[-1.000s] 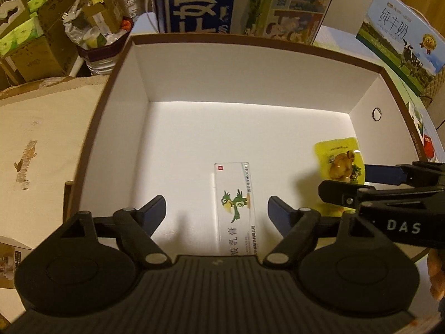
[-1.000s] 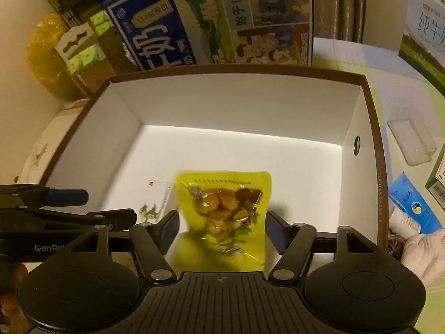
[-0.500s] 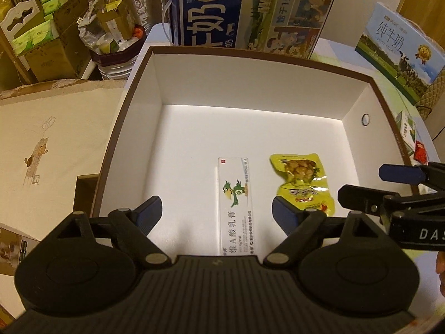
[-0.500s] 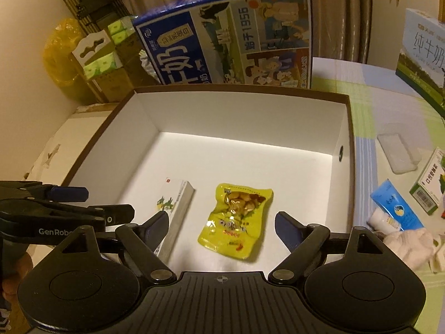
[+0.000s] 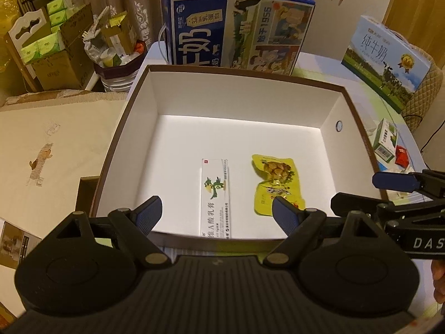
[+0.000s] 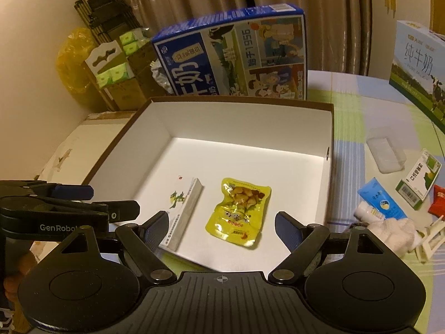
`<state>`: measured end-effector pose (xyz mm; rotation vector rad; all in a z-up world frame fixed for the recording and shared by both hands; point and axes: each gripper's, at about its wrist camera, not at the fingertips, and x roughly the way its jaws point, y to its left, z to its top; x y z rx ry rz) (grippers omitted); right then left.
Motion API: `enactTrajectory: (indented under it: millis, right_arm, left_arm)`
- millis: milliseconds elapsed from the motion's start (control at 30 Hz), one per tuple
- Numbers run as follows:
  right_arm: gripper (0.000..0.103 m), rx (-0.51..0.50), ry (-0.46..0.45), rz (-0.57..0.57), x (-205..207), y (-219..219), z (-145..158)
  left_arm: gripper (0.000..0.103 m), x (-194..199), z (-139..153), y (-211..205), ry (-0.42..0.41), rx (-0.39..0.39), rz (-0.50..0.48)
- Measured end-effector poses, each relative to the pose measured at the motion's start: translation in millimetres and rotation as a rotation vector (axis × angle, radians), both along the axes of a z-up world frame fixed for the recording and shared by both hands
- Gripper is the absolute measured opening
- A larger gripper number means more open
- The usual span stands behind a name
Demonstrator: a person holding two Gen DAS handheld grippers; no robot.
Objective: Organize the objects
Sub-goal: 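Open the left tool to drop the medicine box while the right tool releases the packet, then withdraw both tools from the brown box back over the table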
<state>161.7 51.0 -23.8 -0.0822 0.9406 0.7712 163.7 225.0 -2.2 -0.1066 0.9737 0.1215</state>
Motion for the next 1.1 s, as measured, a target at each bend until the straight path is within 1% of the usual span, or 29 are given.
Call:
enactTrajectory:
  millis: [300, 600, 800, 1100]
  right_arm:
    - [0.081, 0.036, -0.005, 0.029, -19, -36, 14]
    - [0.081, 0.069, 0.014, 0.030, -34, -92, 18]
    - [0.081, 0.071, 0.020, 0.001, -37, -136, 18]
    - [0.081, 0.039, 0.030, -0.047, -34, -196, 14]
  left_arm:
    - [0.084, -32, 11, -29, -0.021, -0.005, 0.013]
    - [0.084, -63, 6, -77, -0.011, -0.015, 0.007]
    - [0.084, -75, 0, -115, -0.008, -0.032, -0.025]
    - [0.084, -77, -11, -171, 0.008, -0.050, -0.089]
